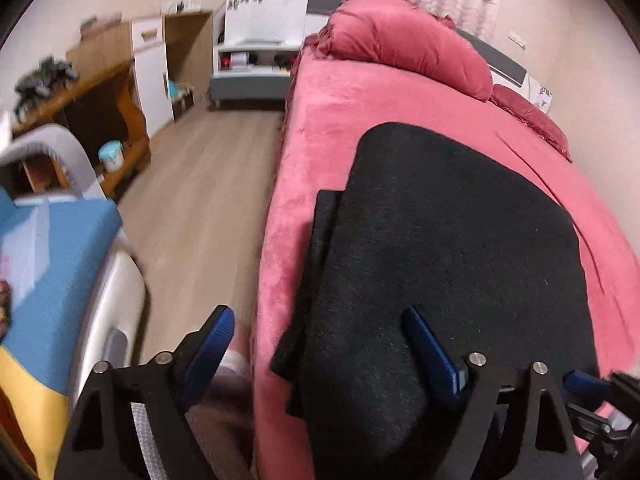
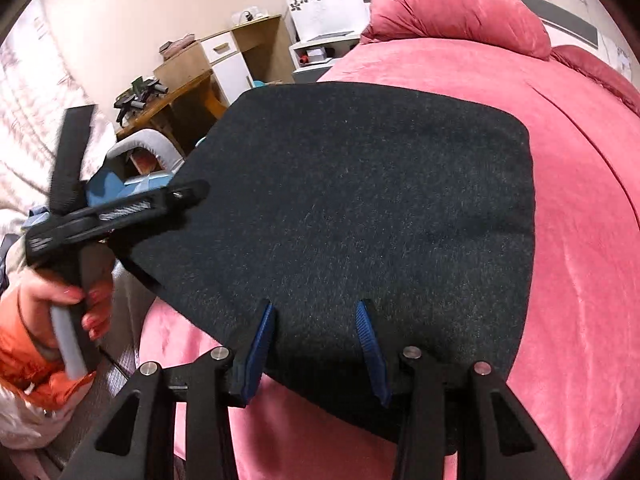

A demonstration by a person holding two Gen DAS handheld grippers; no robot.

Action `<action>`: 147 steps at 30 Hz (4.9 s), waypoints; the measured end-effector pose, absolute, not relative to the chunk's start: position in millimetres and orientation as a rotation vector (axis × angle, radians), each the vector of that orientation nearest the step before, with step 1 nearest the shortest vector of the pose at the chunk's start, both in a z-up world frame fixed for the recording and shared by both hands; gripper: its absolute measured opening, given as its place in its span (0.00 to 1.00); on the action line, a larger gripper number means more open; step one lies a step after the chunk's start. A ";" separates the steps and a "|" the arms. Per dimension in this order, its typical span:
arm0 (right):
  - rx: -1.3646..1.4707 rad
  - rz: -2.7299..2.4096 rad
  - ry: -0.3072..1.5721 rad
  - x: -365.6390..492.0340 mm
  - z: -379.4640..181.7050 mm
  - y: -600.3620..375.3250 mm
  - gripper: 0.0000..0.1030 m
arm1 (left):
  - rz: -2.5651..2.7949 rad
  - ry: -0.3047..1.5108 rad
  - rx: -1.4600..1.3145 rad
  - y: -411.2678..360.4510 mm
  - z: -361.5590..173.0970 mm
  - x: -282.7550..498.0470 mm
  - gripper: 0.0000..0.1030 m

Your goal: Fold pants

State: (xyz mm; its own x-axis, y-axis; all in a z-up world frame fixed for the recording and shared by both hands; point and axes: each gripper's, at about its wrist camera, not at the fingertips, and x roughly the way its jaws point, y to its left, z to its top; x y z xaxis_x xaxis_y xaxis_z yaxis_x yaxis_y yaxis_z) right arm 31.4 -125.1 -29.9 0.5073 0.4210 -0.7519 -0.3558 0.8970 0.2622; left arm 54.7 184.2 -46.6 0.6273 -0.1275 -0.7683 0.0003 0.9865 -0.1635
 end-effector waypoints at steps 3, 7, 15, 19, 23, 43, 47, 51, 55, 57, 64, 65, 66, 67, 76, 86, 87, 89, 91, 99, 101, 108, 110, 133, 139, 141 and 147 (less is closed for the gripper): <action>0.135 0.492 0.936 28.3 -30.4 -147.2 0.42 | -0.090 0.906 -0.140 187.4 -48.1 59.0 0.93; 0.245 0.421 0.880 20.9 -17.9 -187.5 0.42 | -0.118 0.947 -0.136 190.4 -49.2 67.0 0.99; 0.356 0.223 0.939 50.6 -28.3 -260.4 0.59 | -0.152 0.982 -0.146 190.3 -53.7 76.1 1.00; 0.396 0.259 0.968 74.3 -35.0 -270.2 0.60 | -0.167 0.972 -0.115 187.6 -52.8 77.9 1.00; 0.444 0.283 1.003 93.8 -44.8 -274.4 0.65 | -0.186 0.956 -0.060 182.7 -51.4 81.2 1.00; 0.556 0.472 1.045 116.1 -80.3 -291.1 0.72 | -0.411 1.115 -0.247 184.6 -80.5 122.1 1.00; 0.532 0.492 1.049 124.8 -82.3 -281.7 0.80 | -0.472 1.141 -0.256 182.9 -85.8 130.8 1.00; 0.506 0.496 1.041 130.7 -81.1 -274.4 0.82 | -0.503 1.141 -0.228 178.6 -88.4 138.3 1.00; 0.475 0.475 1.031 129.0 -77.2 -269.1 0.77 | -0.500 1.086 -0.175 172.8 -84.7 134.5 1.00; 0.451 0.456 1.023 125.6 -70.6 -264.0 0.66 | -0.492 1.065 -0.156 170.8 -81.4 130.2 0.98; 0.384 0.453 0.894 92.5 -24.4 -249.2 0.33 | -0.469 0.975 -0.046 159.3 -58.4 106.1 0.71; 0.385 0.461 0.879 88.9 -19.6 -248.2 0.31 | -0.460 0.963 -0.030 156.6 -53.3 102.4 0.69; 0.386 0.467 0.867 86.0 -15.5 -247.5 0.30 | -0.453 0.955 -0.033 155.8 -51.2 99.0 0.64; 0.394 0.478 0.851 82.2 -9.9 -247.1 0.30 | -0.444 0.948 -0.044 156.5 -48.6 96.6 0.59; 0.489 0.556 0.750 45.1 26.1 -271.2 0.27 | -0.528 0.886 -0.129 149.1 -10.7 64.1 0.32; 0.660 0.394 0.843 34.3 -8.1 -342.9 0.29 | -0.493 0.956 -0.054 106.7 -29.1 71.0 0.61; 0.669 0.373 0.871 37.2 -18.7 -346.7 0.32 | -0.472 0.985 -0.054 111.1 -31.9 78.0 0.73; 0.690 0.341 0.929 45.1 -38.8 -350.1 0.40 | -0.439 1.016 -0.080 125.9 -34.5 85.9 0.88; 0.730 0.322 0.945 51.2 -49.1 -354.6 0.46 | -0.452 1.051 -0.104 132.0 -37.6 90.5 0.93; 0.702 0.361 0.977 50.1 -60.2 -354.6 0.53 | -0.530 1.155 -0.171 122.6 -58.0 122.6 1.00; 0.724 0.367 0.987 51.9 -61.2 -355.5 0.54 | -0.557 1.184 -0.197 117.3 -65.0 129.5 1.00; 0.817 0.403 1.049 54.4 -82.8 -358.0 0.64 | -0.575 1.182 -0.208 112.6 -71.5 129.6 1.00; 0.806 0.409 1.035 55.9 -82.6 -355.6 0.64 | -0.577 1.170 -0.199 111.1 -71.5 128.6 1.00; 0.483 0.433 0.882 36.6 -5.2 -304.9 0.31 | -0.520 0.939 -0.016 76.4 -24.0 69.2 0.48; 0.465 0.485 0.810 24.0 24.5 -307.5 0.29 | -0.517 0.931 -0.122 84.4 -6.2 59.4 0.43; 0.462 0.487 0.792 25.6 32.1 -309.6 0.29 | -0.529 0.923 -0.086 73.5 -2.2 57.2 0.42; 0.432 0.478 0.716 29.9 58.4 -323.6 0.29 | -0.618 0.879 -0.083 40.4 4.2 59.2 0.32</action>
